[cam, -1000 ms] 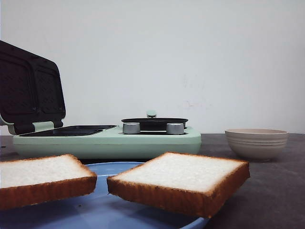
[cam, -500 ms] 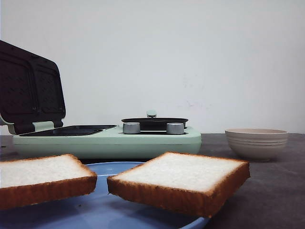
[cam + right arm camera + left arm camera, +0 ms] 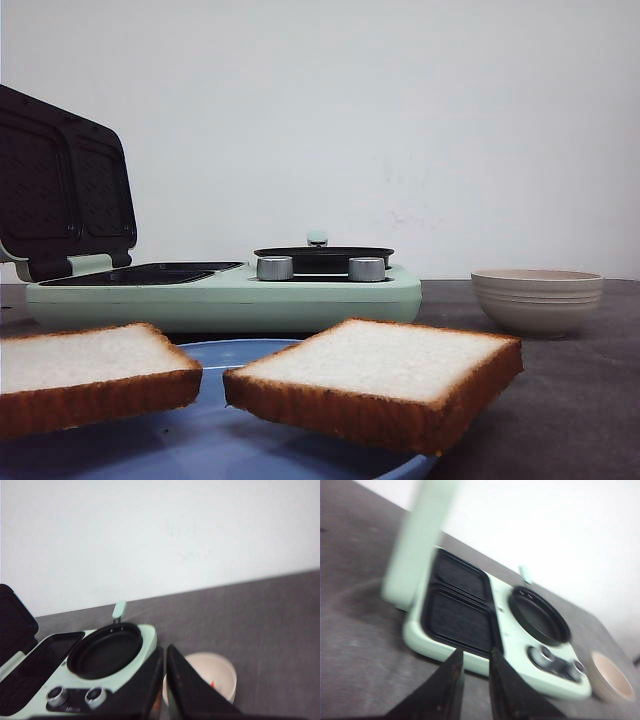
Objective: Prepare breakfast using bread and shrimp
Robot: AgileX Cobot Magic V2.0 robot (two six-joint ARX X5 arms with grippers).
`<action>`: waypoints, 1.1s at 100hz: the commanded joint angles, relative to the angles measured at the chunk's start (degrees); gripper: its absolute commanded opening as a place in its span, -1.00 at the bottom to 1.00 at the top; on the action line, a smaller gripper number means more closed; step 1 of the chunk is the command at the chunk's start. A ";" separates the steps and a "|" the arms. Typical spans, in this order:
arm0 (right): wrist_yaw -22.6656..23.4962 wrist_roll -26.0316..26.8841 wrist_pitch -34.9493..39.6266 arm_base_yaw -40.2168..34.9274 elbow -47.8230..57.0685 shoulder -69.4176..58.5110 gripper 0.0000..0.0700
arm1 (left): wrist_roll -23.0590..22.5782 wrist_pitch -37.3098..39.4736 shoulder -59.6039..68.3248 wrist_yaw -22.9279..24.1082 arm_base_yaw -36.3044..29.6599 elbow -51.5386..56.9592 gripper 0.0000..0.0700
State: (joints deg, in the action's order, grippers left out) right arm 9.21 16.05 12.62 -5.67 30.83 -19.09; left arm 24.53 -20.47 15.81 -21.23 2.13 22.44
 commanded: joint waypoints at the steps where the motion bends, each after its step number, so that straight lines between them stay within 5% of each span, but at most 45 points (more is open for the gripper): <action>1: -0.04 -4.24 -0.17 -0.20 2.19 -1.49 -0.99 | -10.54 -4.61 3.30 2.73 -1.81 5.29 -0.98; 11: 0.02 -4.72 -0.50 -0.20 3.28 -3.50 -0.99 | -16.26 -11.69 9.16 7.78 -4.09 11.89 -0.98; 26: 2.27 -4.57 0.42 -0.20 3.28 -5.01 -0.94 | -17.99 -14.56 15.02 9.49 -5.27 17.44 -0.82; 30: 3.34 -4.35 0.72 -0.20 3.28 -5.35 -0.71 | -17.99 -14.10 15.52 9.49 -5.42 17.70 -0.60; 39: 3.91 -2.45 1.88 -0.20 3.28 -6.01 0.19 | -18.01 -14.51 16.31 10.64 -5.44 17.70 0.10; 44: 4.55 -1.29 2.93 -0.20 3.28 -6.49 0.38 | -17.77 -15.93 16.83 12.13 -5.44 17.70 0.19; 62: 8.61 -0.90 6.99 -0.20 3.28 -8.79 0.38 | -12.52 -22.62 20.70 11.28 -5.42 17.70 0.12; 77: 13.79 -0.79 6.88 -0.20 3.28 -10.58 0.38 | -11.34 -25.40 27.67 3.32 -5.42 17.70 0.12; 110: 14.88 -0.83 6.73 -0.87 3.28 -10.73 0.38 | -14.19 -30.93 45.64 -14.62 -4.48 17.70 0.13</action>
State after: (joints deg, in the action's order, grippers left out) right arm 23.81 14.85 20.10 -6.00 33.80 -29.69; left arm 12.62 -50.59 58.39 -31.88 -2.48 39.38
